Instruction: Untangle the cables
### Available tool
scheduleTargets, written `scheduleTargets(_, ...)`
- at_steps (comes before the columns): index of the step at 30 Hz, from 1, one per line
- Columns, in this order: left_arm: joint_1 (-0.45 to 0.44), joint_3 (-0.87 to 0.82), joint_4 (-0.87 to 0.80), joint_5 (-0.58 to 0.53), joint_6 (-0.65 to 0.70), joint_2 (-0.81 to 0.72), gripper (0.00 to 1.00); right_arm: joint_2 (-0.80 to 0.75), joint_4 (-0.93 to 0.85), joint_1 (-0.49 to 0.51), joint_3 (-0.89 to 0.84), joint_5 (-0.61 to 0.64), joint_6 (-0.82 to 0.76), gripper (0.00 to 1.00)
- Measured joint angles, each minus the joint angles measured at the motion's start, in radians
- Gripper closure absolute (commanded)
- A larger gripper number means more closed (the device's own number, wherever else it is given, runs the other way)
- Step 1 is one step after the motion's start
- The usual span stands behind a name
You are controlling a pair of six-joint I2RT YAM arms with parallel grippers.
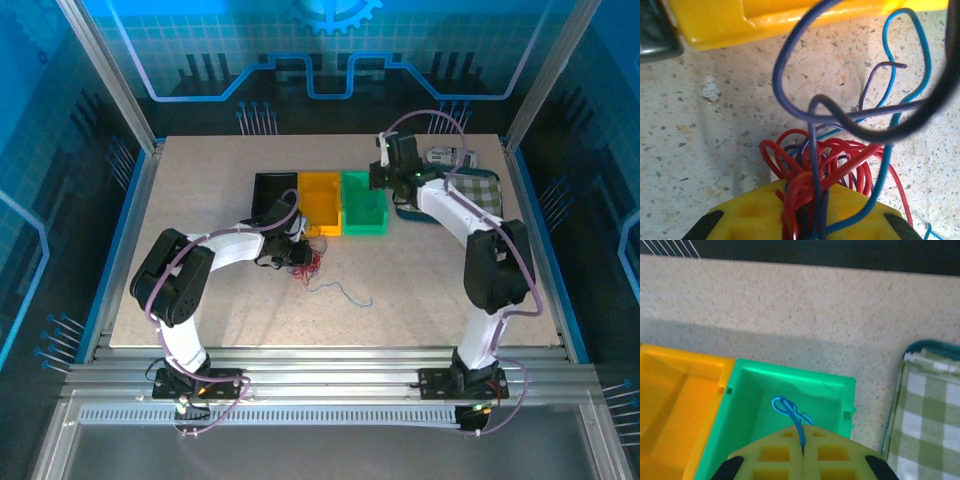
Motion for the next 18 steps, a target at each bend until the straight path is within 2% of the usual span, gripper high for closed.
scheduleTargets(4,0.002,0.0,0.0,-0.006,0.0,-0.008,1.0,0.042,-0.011,0.01,0.0,-0.016,0.011,0.97)
scheduleTargets(5,0.002,0.0,0.0,-0.007,0.0,-0.011,1.0,0.049,-0.016,0.011,0.001,-0.021,0.012,0.91)
scheduleTargets(6,0.003,0.0,0.0,-0.007,0.0,-0.014,1.0,0.056,-0.024,0.013,0.005,-0.027,0.015,0.77)
scheduleTargets(7,0.004,0.0,0.0,-0.007,0.0,-0.018,1.0,0.064,-0.031,0.015,0.01,-0.031,0.018,0.67)
scheduleTargets(9,0.004,0.0,0.0,-0.007,0.0,-0.019,1.0,0.07,-0.041,0.018,0.018,-0.034,0.023,0.54)
scheduleTargets(11,0.004,0.0,-0.001,-0.007,0.0,-0.019,1.0,0.069,-0.044,0.019,0.02,-0.029,0.031,0.46)
scheduleTargets(18,0.004,0.001,-0.001,-0.006,0.0,-0.019,1.0,-0.007,-0.054,0.021,-0.012,0.004,0.024,0.44)
